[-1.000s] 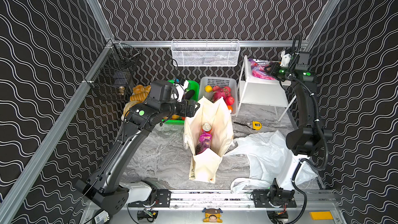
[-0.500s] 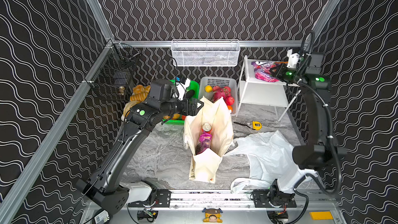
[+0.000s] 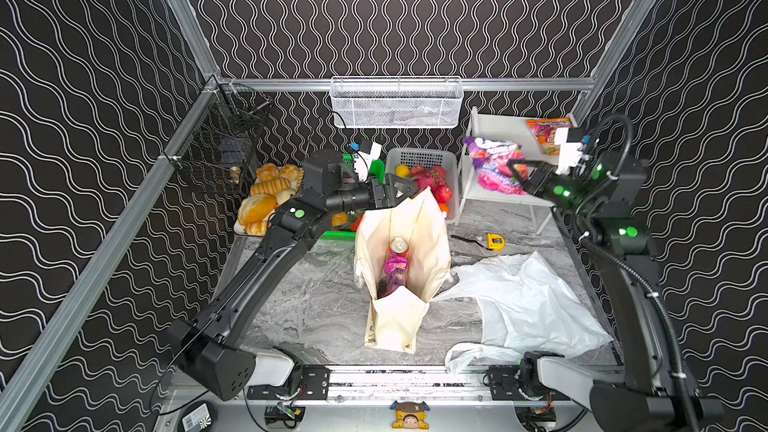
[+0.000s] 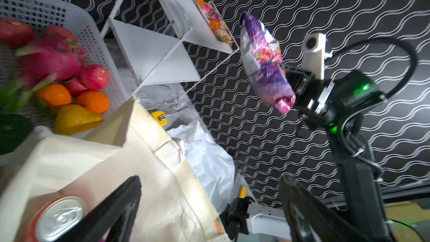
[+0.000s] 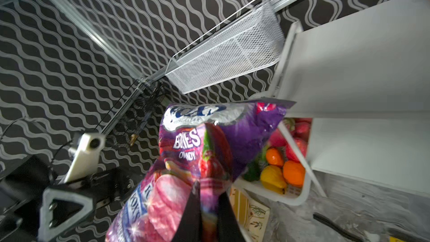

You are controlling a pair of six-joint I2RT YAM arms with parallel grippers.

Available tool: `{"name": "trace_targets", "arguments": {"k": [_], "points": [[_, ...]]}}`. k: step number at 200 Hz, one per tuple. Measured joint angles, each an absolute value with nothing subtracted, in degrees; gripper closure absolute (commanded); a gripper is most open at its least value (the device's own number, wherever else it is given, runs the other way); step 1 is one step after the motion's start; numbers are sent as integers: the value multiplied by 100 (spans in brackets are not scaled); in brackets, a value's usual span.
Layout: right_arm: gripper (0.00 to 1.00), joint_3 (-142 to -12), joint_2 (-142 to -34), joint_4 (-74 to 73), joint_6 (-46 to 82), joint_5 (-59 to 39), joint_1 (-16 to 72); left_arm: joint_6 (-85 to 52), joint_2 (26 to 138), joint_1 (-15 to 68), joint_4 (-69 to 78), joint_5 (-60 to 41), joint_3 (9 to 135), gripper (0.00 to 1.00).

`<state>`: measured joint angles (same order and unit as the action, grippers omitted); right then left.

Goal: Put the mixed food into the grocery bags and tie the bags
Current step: 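Hand the Fox's candy bag from the right gripper to the left gripper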

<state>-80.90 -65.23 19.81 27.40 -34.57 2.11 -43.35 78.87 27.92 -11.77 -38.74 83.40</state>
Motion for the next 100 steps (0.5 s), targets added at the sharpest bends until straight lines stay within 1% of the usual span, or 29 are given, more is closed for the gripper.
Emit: {"name": "trace_targets", "arguments": {"k": [14, 30, 70, 90, 100], "points": [[96, -7835, -6353, 1861, 2775, -3430, 615, -4696, 7972, 2893, -766, -3948, 8287, 2], [96, -7564, -6206, 1726, 2867, -3433, 1000, -4797, 8055, 3122, -565, -3944, 8390, 2], [96, -7048, -6034, 1490, 3100, -3240, 1584, -4818, 8278, 3605, -368, -3780, 8514, 3], [96, -6908, -5931, 1400, 3192, -3242, 1758, -4950, 8355, 3743, -257, -3551, 8433, 9], [95, -6829, -5876, 1313, 3212, -3229, 1802, -4984, 8403, 3835, -220, -3533, 8429, 15]]}}
